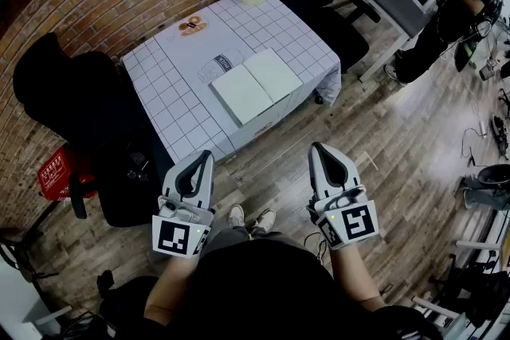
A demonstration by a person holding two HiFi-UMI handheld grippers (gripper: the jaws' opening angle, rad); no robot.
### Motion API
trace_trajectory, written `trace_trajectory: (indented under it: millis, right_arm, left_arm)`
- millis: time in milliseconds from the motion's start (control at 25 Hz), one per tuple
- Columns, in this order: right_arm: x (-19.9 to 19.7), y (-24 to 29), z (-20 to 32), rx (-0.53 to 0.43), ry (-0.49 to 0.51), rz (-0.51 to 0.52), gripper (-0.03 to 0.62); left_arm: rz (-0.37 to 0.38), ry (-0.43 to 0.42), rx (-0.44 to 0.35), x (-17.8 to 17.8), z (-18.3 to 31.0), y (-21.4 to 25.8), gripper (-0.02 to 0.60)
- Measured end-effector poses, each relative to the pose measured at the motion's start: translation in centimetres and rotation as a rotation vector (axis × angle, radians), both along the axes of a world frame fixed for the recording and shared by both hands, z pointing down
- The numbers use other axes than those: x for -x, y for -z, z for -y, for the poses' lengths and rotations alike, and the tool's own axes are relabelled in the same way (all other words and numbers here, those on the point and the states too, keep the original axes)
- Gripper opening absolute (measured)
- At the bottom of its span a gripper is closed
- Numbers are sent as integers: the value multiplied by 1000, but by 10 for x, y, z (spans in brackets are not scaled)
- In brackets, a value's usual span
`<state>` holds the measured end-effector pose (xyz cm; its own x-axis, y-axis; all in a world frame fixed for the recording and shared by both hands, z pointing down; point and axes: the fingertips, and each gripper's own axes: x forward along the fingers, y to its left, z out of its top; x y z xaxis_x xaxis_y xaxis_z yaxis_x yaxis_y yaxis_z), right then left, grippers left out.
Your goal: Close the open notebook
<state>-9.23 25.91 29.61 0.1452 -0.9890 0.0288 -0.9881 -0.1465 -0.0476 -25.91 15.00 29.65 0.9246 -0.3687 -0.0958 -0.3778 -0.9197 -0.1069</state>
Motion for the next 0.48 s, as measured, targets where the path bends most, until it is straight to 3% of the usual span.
trace_trajectory:
  millis: [240,480]
  right_arm:
    - [-1,-2,-1,0,12,4,14]
    - [-15,-7,-15,-19,31,85,14]
  left_arm:
    - [10,4,22,-3,-2,-3,23]
    - [20,10,40,-11,-9,-9,23]
